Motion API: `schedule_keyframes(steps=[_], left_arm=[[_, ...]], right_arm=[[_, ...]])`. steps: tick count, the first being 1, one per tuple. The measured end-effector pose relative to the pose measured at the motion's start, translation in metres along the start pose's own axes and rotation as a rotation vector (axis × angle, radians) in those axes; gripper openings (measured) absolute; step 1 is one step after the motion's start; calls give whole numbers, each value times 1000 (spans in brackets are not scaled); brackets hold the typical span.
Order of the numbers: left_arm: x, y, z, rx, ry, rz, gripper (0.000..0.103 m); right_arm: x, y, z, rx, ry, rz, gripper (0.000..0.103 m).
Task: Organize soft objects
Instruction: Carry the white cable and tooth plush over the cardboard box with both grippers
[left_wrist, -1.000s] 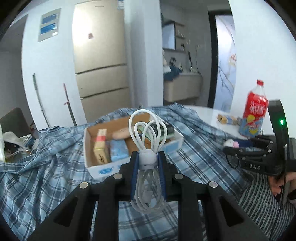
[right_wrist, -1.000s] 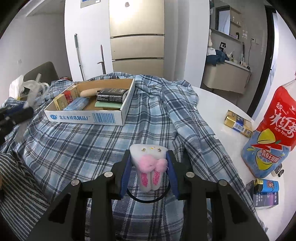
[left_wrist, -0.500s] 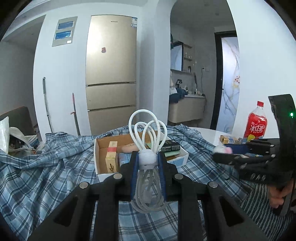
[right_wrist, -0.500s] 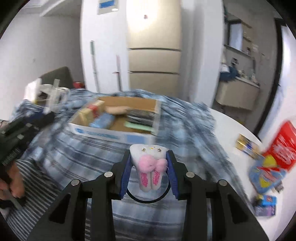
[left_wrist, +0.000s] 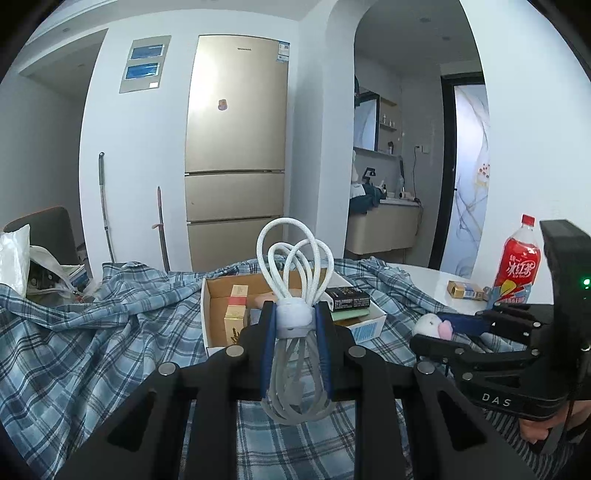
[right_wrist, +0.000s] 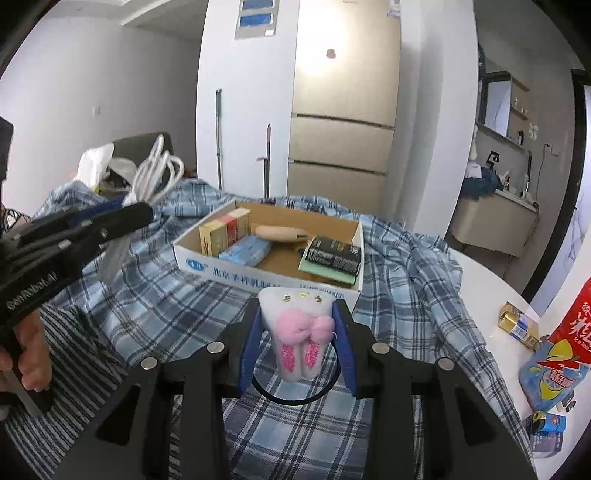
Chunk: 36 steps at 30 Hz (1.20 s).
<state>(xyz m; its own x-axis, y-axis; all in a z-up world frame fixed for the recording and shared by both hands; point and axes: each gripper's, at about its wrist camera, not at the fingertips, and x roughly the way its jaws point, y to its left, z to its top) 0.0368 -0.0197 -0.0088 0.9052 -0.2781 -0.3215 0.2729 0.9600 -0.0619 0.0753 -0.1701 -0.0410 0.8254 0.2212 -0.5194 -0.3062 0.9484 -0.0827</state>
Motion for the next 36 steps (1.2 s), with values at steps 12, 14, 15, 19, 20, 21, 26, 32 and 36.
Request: schedule_keyframes(steps=[12,14,15,19,20,21,26,32,36], left_arm=[[5,36,68,-95,-83,49,22],[12,37,81,-74,-106,51,22],[17,35,87,-55,-126,59,22],[38,32,96,-51,-179,49,22],[46,33,97,-67,-183,41,22],[52,35,96,-88,-189,42,22],[76,49,78,-131,-179,56,22],[99,57,50,-81,-140,40,22],[115,60,38,-66,-76,13,22]], right_arm=[[3,-3,51,24,-58,33,37],[7,-1,69,35,-91,33,37],[10,0,77,41,-109,35,37],[23,4,113,74,-190,20,37],[26,4,119,83,-209,13,37],[30,5,123,90,-235,-2,37],[63,0,105,133,-303,-65,37],[85,-11,75,132,-320,-50,37],[91,-12,67,118,-331,-91,37]])
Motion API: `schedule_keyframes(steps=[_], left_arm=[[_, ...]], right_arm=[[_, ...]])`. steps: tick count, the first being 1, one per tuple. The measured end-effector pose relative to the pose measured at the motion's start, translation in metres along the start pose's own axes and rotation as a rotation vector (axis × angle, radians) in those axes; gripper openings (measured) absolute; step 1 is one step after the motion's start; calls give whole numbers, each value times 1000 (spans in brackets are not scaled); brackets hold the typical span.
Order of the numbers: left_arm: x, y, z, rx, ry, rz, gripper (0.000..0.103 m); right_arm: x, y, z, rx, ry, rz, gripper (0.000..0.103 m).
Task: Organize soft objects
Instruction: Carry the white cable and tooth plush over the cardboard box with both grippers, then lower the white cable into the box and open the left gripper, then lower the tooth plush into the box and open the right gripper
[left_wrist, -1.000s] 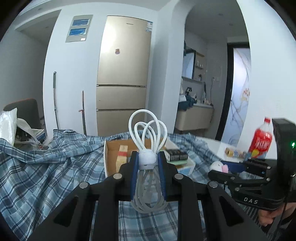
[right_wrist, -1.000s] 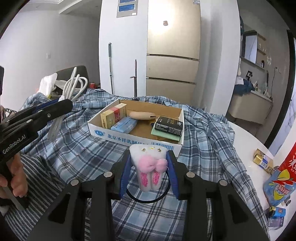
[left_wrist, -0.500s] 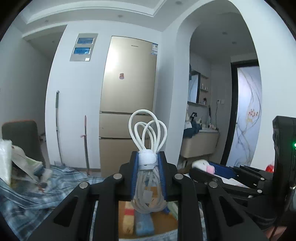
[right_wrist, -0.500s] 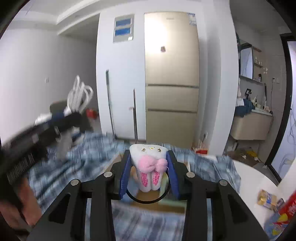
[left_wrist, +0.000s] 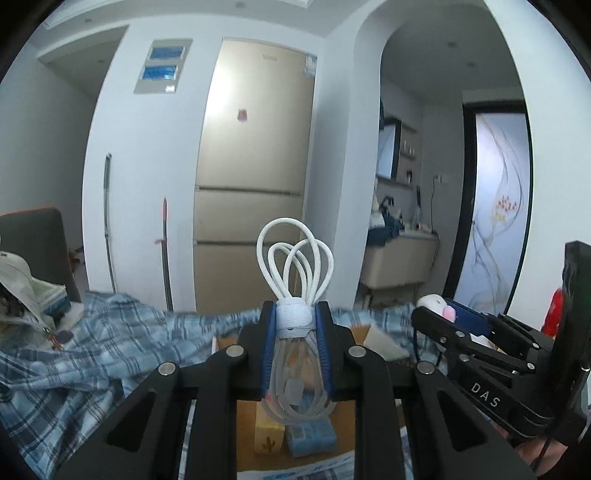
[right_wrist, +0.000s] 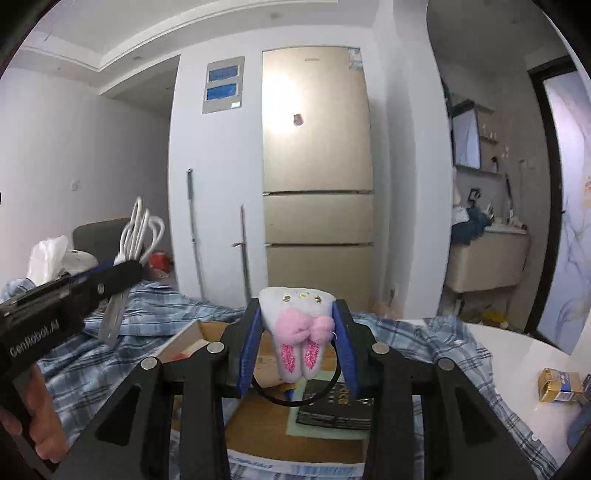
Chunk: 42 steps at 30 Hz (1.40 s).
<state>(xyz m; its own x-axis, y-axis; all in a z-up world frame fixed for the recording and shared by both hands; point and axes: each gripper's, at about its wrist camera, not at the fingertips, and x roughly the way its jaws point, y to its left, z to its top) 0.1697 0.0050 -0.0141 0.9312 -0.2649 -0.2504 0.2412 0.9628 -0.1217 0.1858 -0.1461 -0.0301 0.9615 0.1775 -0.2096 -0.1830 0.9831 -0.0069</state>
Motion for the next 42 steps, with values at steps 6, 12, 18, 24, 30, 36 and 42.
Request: schedule_keyframes(steps=[6,12,18,24,30,36,42], left_arm=[[18,-3,-17,-12,82,-21,22],[22,0,-28,-6,93,9,22],[24,-2,-29,16,92,11,22],[29,-14,-29,70,125,-9,22],[39,-5,-29,27,173,-14,23],[32,-5,-29,31,136,33,88],[32,-1,-28,9,137,46,88]], right_arm=[[21,8,-13,-38,102,54,37],[24,3,-16,-12,118,120,37],[27,0,-17,7,140,108,38],[28,8,-17,-31,143,110,38],[32,-10,-17,61,156,75,38],[35,-14,-17,84,175,73,38],[34,-13,-17,74,173,75,38]])
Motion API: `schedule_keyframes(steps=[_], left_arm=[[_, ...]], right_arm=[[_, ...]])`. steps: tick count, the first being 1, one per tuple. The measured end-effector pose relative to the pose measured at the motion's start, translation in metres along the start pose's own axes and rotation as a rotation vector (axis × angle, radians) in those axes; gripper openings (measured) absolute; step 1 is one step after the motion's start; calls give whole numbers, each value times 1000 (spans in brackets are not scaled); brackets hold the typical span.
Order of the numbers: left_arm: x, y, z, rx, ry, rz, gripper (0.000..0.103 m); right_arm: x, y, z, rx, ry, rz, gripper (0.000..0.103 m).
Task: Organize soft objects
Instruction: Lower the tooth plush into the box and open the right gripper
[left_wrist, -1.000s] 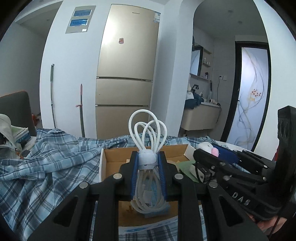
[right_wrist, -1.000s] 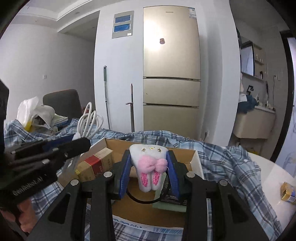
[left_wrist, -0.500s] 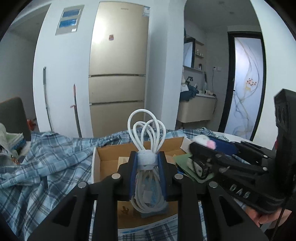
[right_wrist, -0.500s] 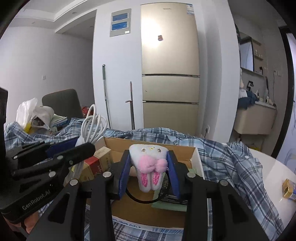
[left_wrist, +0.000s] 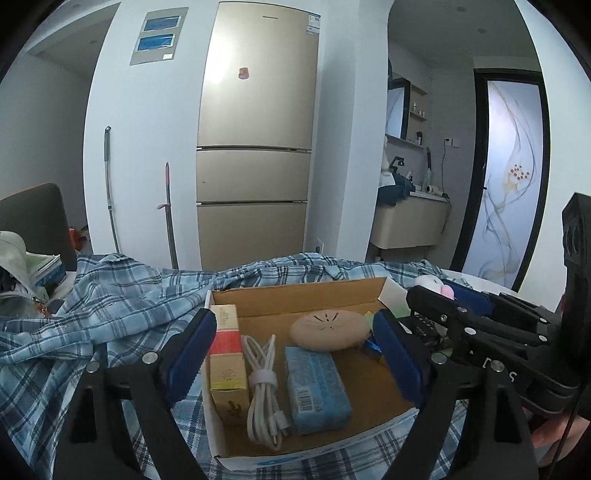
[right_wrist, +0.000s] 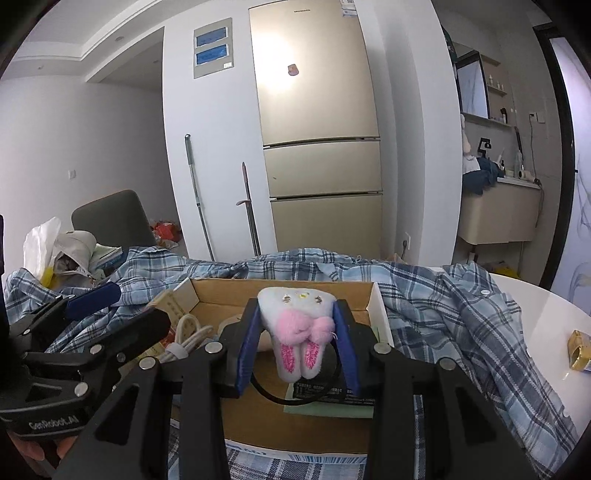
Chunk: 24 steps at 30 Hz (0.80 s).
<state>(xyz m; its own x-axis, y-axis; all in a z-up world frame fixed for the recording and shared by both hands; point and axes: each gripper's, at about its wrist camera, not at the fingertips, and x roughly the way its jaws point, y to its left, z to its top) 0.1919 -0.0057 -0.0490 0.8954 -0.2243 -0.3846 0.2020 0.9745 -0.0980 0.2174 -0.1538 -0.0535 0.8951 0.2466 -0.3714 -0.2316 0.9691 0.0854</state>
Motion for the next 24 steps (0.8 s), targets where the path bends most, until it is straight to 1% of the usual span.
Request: schedule_keyframes(steps=[4,7,11,13,14,16,18,24], left_arm=[[-1,1,1,-7,-5,5,88],[-3,1,1,-8,-16,25,88],[-5,0,1,-5,-23,32,88],[-5,0,1,-5,-22,31,88],[-5,0,1,-7,-25,32,88],[-5,0,1,-14,-26,33,88],[-4,0,1,-17,-22,35,88],[-4,1,1,-17,-23,36,88]], right_arm=[[0,3,-1,-14,2,4,38],[1,6,-1,-29,3,-2,38],[2,9,-1,-43,8,11,38],[2,12,-1,-51,9,12,42],[2,12,-1,-54,7,11,45],[2,12,-1,-51,5,2,56],[2,9,-1,-37,7,0,62],[2,9,-1,-36,10,-7,63]])
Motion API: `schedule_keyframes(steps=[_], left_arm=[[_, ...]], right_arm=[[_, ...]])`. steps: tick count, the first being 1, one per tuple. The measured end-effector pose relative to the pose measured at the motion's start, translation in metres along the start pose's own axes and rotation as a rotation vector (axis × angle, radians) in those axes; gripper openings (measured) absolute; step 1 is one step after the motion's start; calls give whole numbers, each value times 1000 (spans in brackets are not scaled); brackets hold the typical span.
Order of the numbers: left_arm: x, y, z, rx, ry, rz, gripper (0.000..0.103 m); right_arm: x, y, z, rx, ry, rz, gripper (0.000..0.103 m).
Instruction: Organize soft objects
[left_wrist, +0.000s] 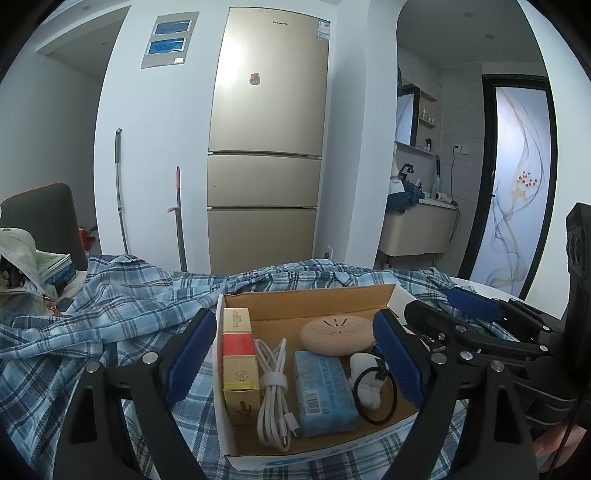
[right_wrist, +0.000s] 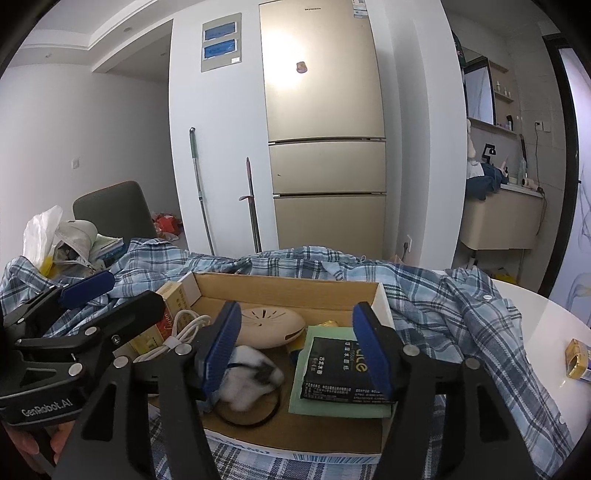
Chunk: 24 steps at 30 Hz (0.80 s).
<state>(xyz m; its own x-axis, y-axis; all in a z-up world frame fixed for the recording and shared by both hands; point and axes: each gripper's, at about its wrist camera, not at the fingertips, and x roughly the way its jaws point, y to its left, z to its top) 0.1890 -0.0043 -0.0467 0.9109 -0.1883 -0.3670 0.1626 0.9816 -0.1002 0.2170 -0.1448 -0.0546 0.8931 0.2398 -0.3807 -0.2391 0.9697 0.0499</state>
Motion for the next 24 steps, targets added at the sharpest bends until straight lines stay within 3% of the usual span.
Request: schedule_keyframes(steps=[8,17,21,24], left_arm=[[-1,4,0,-12,0,-1,88],[-3,4,0,-9,-7,10,88],[-18,-4,11,41,-62,32,88],[-34,-2,30,-1,-94,21,88]], right_arm=[[7,-2,1,15,36,-40,64],[7,-12,1,62,38,-27,67],[1,-20,6,77,10,-49,67],[-16,-32,23,123,-47,-66,67]])
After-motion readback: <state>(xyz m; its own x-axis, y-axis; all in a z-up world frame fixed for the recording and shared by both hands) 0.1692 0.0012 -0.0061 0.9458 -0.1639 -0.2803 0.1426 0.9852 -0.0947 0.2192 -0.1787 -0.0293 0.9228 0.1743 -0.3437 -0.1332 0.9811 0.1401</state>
